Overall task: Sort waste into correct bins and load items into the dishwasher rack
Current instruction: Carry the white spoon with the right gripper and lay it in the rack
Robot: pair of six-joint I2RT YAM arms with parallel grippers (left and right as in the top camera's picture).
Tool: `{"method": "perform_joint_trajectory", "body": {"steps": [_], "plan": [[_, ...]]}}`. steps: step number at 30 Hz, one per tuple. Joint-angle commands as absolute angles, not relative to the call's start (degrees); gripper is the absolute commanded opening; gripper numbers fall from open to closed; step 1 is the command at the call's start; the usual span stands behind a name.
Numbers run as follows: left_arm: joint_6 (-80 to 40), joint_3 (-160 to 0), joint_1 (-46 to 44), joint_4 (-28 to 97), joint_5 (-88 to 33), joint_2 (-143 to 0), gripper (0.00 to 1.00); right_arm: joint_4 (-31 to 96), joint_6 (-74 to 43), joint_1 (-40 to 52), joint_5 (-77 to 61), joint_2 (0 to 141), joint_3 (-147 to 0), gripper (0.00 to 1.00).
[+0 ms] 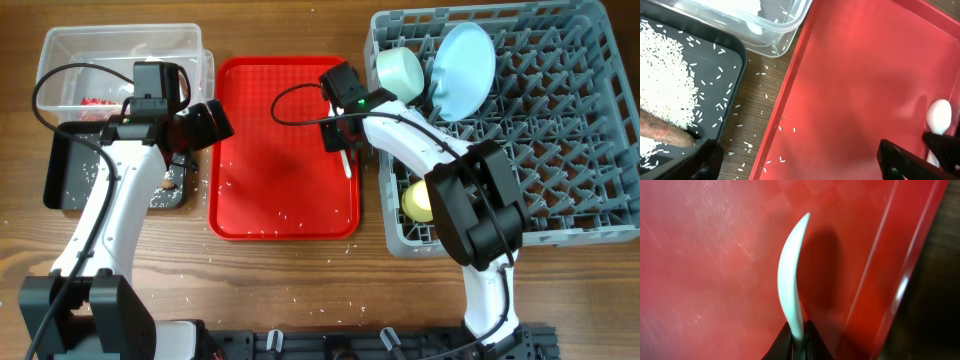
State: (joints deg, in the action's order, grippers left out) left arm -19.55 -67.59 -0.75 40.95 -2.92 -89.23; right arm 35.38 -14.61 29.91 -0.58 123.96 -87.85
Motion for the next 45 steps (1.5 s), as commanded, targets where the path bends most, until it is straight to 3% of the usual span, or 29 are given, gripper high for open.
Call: {"method": "perform_joint_trajectory", "body": {"steps": [1,7,9,14,17,23,24,26,32,35,37,38,45], "plan": [[-18.4,-68.4,-0.9,40.8,-3.0,-88.4,1.00,40.1,-13.5,30.0,-1.5,124.6,-89.9,0.04],[-18.4,-68.4,-0.9,40.8,-3.0,-88.4,1.00,48.7,-14.9,29.2,0.7,104.5,-96.0,0.04],[-18.4,-68.4,-0.9,40.8,-3.0,-88.4,1.00,53.0,-24.2,25.6,5.5,98.6,-96.0,0.05],[-18.4,-68.4,-0.9,40.8,-3.0,-88.4,1.00,70.1,-54.8,5.7,10.8,93.9,-92.5,0.04],[-18.4,-68.4,-0.9,40.8,-3.0,-88.4,1.00,68.4,-73.2,1.1,9.3,94.0,-83.4,0.04],[-18.4,-68.4,-0.9,40.8,-3.0,-88.4,1.00,57.7,-78.0,1.0,9.3,94.0,-70.0,0.04],[-18.4,-68.4,-0.9,40.8,-3.0,-88.4,1.00,57.8,-78.0,1.0,9.5,94.0,-69.9,0.10],[-18.4,-68.4,-0.9,40.8,-3.0,-88.4,1.00,57.9,-77.8,1.0,9.5,94.0,-69.9,0.49],[-18.4,-68.4,-0.9,40.8,-3.0,-88.4,1.00,57.8,-64.8,1.0,10.9,84.1,-70.3,0.49],[-18.4,-68.4,-0.9,40.8,-3.0,-88.4,1.00,57.8,-43.9,1.1,8.8,69.9,-70.3,0.59],[-18.4,-68.4,-0.9,40.8,-3.0,-88.4,1.00,59.0,-25.7,1.1,-0.8,61.4,-70.3,0.63],[-18.4,-68.4,-0.9,40.8,-3.0,-88.4,1.00,60.8,-19.5,1.1,-4.8,57.6,-70.3,1.00],[-18.4,-68.4,-0.9,40.8,-3.0,-88.4,1.00,65.6,-15.0,1.1,-2.5,40.9,-70.3,0.99]]}}
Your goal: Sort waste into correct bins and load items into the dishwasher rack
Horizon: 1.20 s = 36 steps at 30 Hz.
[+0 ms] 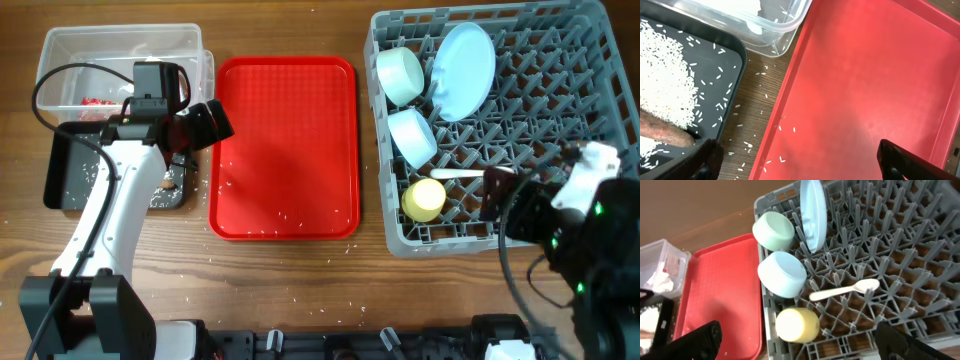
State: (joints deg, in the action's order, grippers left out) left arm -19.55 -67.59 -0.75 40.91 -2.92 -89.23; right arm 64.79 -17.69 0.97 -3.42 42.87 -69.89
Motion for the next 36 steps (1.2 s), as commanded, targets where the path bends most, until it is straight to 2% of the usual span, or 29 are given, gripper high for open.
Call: {"method": "perform_joint_trajectory", "body": {"steps": [1,6,8,12,15,22,25,36], "plan": [[-18.4,-68.4,-0.9,40.8,-3.0,-88.4,1.00,65.4,-15.2,1.1,-0.8,40.5,-70.3,1.00],[-18.4,-68.4,-0.9,40.8,-3.0,-88.4,1.00,55.0,-13.7,0.8,3.0,38.9,-65.8,1.00],[-18.4,-68.4,-0.9,40.8,-3.0,-88.4,1.00,45.3,-11.8,0.3,3.2,31.3,-55.6,1.00],[-18.4,-68.4,-0.9,40.8,-3.0,-88.4,1.00,20.3,-12.1,-1.2,-2.0,9.8,-25.2,1.00],[-18.4,-68.4,-0.9,40.8,-3.0,-88.4,1.00,10.3,-15.4,-1.3,-2.2,2.8,-13.3,1.00],[-18.4,-68.4,-0.9,40.8,-3.0,-88.4,1.00,5.0,-13.4,-1.3,-2.6,0.2,-4.8,1.00],[-18.4,-68.4,-0.9,40.8,-3.0,-88.4,1.00,-1.9,-13.5,-1.3,-3.6,0.2,-0.5,1.00],[-18.4,-68.4,-0.9,40.8,-3.0,-88.4,1.00,-0.3,-15.6,-1.1,-5.0,0.2,-0.3,1.00]]}}
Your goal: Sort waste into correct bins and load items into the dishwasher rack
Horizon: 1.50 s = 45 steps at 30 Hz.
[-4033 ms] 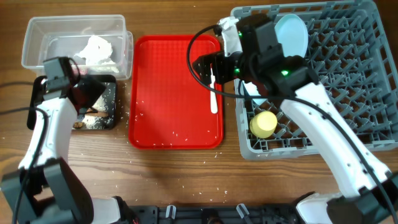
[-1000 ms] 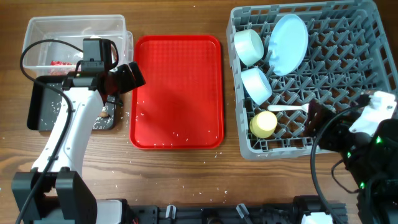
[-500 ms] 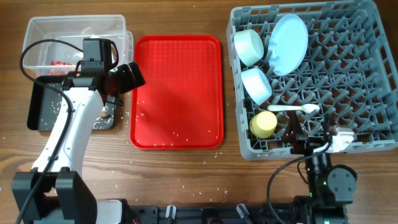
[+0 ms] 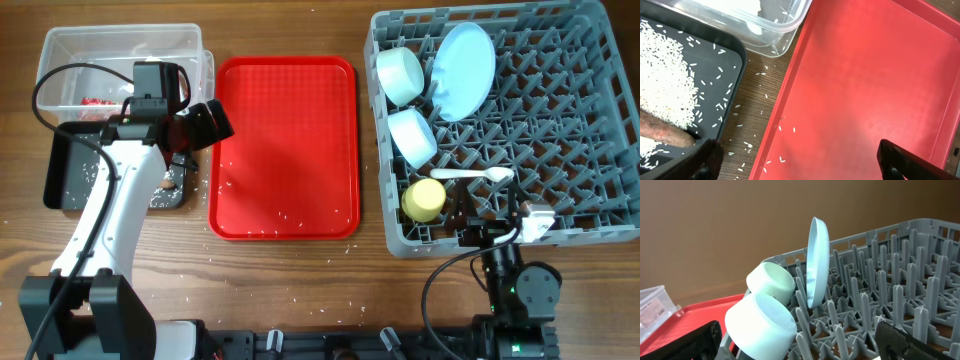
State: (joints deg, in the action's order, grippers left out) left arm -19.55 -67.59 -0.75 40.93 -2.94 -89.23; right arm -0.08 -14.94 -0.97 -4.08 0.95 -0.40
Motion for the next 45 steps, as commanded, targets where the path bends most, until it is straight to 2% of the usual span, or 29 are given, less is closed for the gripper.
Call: {"method": "perform_joint_trajectory", "body": {"steps": [1,11,16,18,22,25,32,36,45], "plan": [[-18.4,-68.4,-0.9,40.8,-3.0,-88.4,1.00,-0.3,-15.6,-1.1,-5.0,0.2,-0.3,1.00],[-18.4,-68.4,-0.9,41.5,-3.0,-87.1,1.00,-0.3,-15.6,-1.1,-5.0,0.2,-0.3,1.00],[-18.2,-68.4,-3.6,42.8,-0.1,-77.1,1.00,-0.3,-15.6,-1.1,-5.0,0.2,-0.3,1.00],[-18.2,-66.3,-3.6,39.4,-0.2,-71.4,1.00,-0.3,-15.6,-1.1,-5.0,0.2,-0.3,1.00],[-18.2,-48.0,-3.9,17.9,-1.1,-55.5,1.00,-0.3,-15.6,-1.1,-5.0,0.2,-0.3,1.00],[-18.1,-32.6,-3.8,7.4,-0.4,-39.3,1.00,-0.3,-15.6,-1.1,-5.0,0.2,-0.3,1.00],[-18.2,-7.0,-2.9,0.4,0.8,-6.2,1.00,-0.3,-15.6,-1.1,-5.0,0.2,-0.3,1.00],[-18.2,-3.6,-2.7,0.4,2.3,-0.5,1.00,-0.3,-15.6,-1.1,-5.0,0.2,-0.3,1.00],[-17.1,-0.4,-1.3,-3.5,3.0,-0.1,1.00,-0.3,-15.6,-1.1,-5.0,0.2,-0.3,1.00]]}}
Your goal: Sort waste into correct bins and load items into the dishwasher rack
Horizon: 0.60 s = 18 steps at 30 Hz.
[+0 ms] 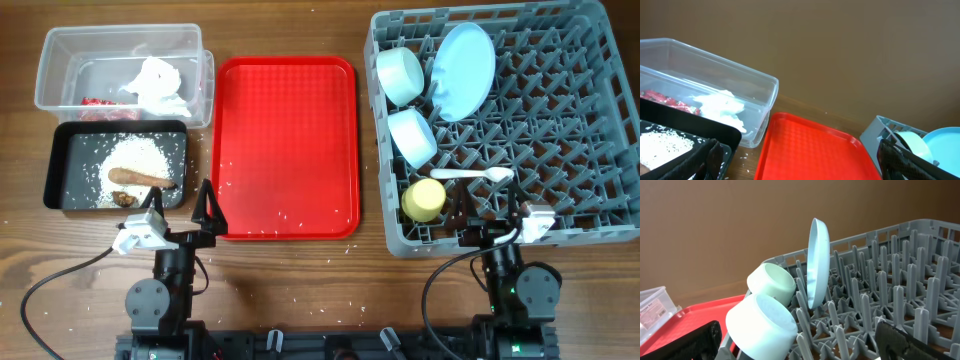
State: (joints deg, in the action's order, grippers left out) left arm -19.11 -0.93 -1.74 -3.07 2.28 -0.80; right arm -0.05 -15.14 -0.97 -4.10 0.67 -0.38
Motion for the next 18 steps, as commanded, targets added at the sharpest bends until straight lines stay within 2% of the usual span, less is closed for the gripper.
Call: {"method": "perform_joint_trajectory", "body": {"steps": [1,18], "plan": [[-17.1,-0.4,-1.3,-3.1,3.0,-0.1,1.00,-0.3,-15.6,-1.1,-5.0,0.2,-0.3,1.00],[-16.7,-0.4,-1.4,4.0,2.2,-0.2,1.00,-0.3,-15.6,-1.1,-5.0,0.2,-0.3,1.00]]}}
